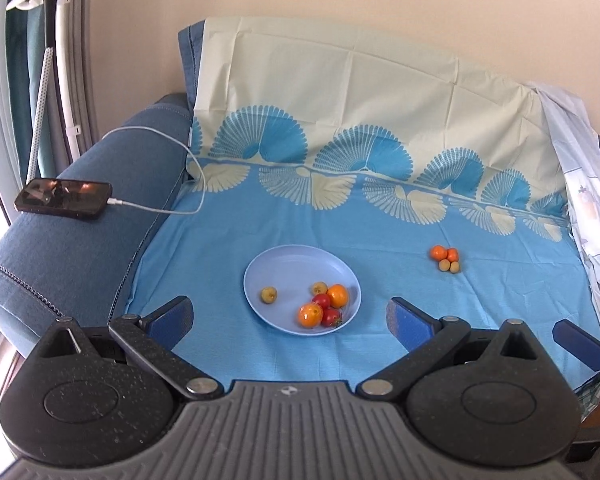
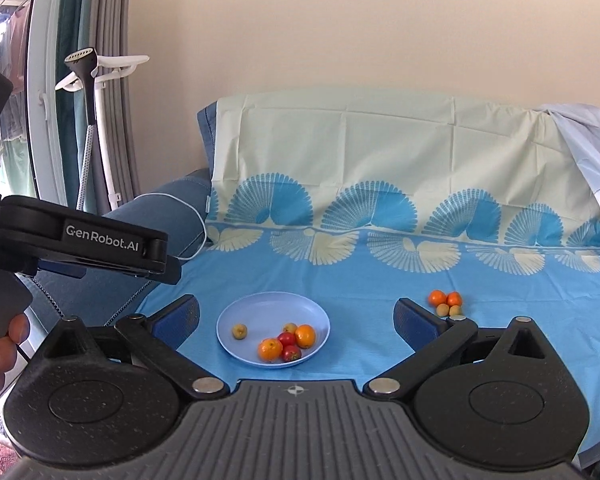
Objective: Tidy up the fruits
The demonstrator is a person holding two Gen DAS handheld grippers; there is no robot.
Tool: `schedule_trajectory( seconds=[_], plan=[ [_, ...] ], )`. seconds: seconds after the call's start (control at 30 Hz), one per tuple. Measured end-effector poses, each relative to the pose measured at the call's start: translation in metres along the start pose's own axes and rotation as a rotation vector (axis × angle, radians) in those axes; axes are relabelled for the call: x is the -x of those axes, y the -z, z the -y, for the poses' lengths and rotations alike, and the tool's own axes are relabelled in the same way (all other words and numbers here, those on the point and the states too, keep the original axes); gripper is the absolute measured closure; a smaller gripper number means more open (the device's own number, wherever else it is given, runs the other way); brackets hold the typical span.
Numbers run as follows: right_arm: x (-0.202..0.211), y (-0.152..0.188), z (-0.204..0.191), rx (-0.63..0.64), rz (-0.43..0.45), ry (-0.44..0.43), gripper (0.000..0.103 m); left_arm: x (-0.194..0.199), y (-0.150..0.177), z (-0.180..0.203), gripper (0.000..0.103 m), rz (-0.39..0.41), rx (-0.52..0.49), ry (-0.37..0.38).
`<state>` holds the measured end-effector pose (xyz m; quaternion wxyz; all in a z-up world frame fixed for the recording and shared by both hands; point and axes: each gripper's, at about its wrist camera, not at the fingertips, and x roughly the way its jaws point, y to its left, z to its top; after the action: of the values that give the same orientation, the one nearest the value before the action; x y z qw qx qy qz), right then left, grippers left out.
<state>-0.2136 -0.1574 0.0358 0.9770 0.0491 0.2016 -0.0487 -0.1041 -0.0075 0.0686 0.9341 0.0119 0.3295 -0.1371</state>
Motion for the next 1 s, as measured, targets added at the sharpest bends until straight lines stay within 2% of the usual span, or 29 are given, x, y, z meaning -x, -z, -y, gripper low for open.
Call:
schedule_trajectory(
  seconds=[0.63, 1.0],
  plan=[
    [-0.007, 0.005, -0.001, -0.004, -0.011, -0.005, 0.001, -0.003, -0.001, -0.002, 0.000, -0.015, 0.008, -0.002],
    [-0.029, 0.011, 0.009, -0.041, -0.057, 0.021, 0.001, -0.032, -0.001, -0.007, 0.000, -0.084, 0.014, -0.025]
  ],
)
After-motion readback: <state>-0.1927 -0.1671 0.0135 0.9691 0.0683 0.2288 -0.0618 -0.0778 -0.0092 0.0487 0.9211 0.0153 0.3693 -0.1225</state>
